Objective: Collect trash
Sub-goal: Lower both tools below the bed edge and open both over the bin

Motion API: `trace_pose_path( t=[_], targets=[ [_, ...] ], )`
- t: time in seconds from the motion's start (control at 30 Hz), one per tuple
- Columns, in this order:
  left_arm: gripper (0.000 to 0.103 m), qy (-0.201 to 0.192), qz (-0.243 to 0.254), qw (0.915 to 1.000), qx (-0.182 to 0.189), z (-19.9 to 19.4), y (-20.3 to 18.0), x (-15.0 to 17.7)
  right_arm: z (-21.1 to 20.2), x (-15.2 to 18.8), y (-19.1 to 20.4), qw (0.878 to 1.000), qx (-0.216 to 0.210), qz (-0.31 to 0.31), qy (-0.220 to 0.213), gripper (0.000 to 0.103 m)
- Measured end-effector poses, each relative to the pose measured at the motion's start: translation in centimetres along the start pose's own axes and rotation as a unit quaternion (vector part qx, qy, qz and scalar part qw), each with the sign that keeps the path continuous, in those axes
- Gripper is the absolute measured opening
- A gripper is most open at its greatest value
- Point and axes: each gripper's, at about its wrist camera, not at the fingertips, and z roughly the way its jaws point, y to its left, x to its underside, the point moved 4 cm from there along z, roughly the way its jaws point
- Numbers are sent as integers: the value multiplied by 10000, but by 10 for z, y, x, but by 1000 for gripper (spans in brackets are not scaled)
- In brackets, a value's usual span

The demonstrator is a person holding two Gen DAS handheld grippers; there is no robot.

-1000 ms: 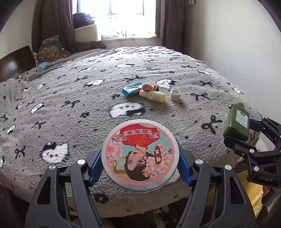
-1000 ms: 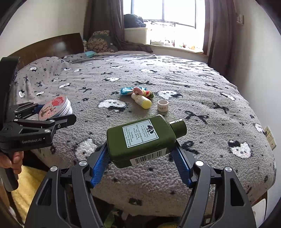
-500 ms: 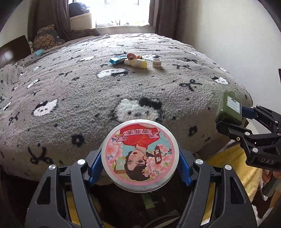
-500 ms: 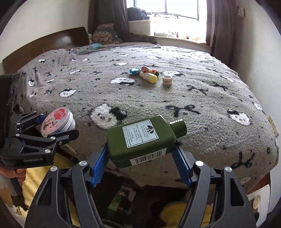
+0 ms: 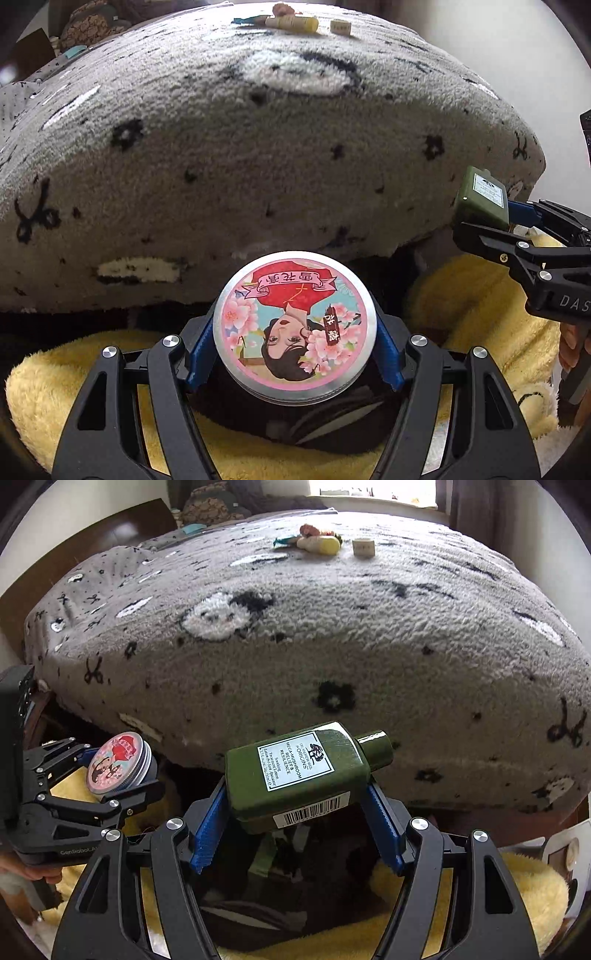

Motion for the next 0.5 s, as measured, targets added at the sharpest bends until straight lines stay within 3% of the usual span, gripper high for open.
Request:
trace_pose_path(
  t=[0.33,0.5],
  targets=[
    [67,699,0,9975,33,42,8,31,40,22,6,9970,-219,99,734,70],
    [67,1079,-32,9939,240,64,8,42,62,34,8,9927,-303,181,1150,70]
  ],
)
